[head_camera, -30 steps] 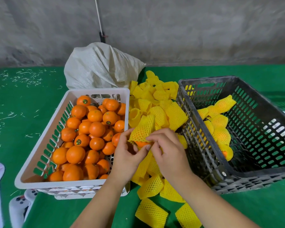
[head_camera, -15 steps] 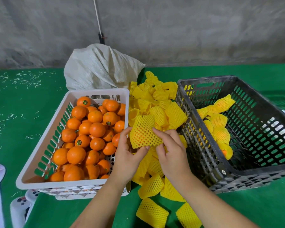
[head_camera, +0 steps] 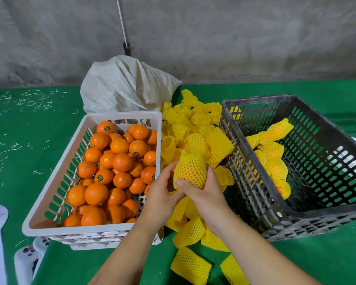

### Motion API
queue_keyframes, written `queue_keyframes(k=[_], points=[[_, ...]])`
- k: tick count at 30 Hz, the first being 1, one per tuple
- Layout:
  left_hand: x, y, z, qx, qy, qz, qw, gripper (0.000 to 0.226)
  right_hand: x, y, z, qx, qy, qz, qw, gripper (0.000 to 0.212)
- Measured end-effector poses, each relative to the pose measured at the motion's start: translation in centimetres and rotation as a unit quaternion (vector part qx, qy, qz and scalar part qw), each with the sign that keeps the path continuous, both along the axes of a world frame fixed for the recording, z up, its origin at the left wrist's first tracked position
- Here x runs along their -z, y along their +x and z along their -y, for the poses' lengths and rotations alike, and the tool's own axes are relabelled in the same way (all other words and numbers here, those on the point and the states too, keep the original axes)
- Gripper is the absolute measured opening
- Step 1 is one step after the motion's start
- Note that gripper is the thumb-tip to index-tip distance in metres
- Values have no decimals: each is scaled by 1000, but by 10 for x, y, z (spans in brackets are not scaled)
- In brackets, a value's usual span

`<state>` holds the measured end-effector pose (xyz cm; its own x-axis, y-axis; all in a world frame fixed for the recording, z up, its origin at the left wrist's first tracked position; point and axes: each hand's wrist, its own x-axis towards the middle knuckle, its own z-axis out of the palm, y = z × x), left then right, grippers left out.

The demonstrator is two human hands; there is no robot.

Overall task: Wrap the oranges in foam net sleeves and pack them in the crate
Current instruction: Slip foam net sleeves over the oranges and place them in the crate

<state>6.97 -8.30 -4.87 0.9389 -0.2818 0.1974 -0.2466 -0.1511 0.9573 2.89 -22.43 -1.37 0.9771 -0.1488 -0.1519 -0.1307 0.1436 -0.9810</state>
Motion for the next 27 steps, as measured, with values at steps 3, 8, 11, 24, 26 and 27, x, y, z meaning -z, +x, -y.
queue_keyframes(k=[3, 8, 11, 24, 26, 27], points=[[7, 2, -2, 4, 4, -28, 1000, 66, 2, 2, 9, 27, 76, -12, 997, 95], [10, 1, 0, -14, -18, -34, 999, 46, -5, 1, 16, 27, 145, 8, 989, 75], [7, 0, 0, -25, -40, -26, 999, 27, -8, 2, 18, 38, 200, 14, 979, 67], [4, -6, 4, 27, 26, 23, 999, 21, -2, 0, 20, 52, 212, 38, 975, 62], [2, -6, 5, 15, -14, -15, 1000, 41, -1, -1, 24, 13, 119, 51, 992, 72], [1, -6, 5, 4, -27, -25, 999, 54, -1, -2, 26, -11, 59, 52, 997, 74]])
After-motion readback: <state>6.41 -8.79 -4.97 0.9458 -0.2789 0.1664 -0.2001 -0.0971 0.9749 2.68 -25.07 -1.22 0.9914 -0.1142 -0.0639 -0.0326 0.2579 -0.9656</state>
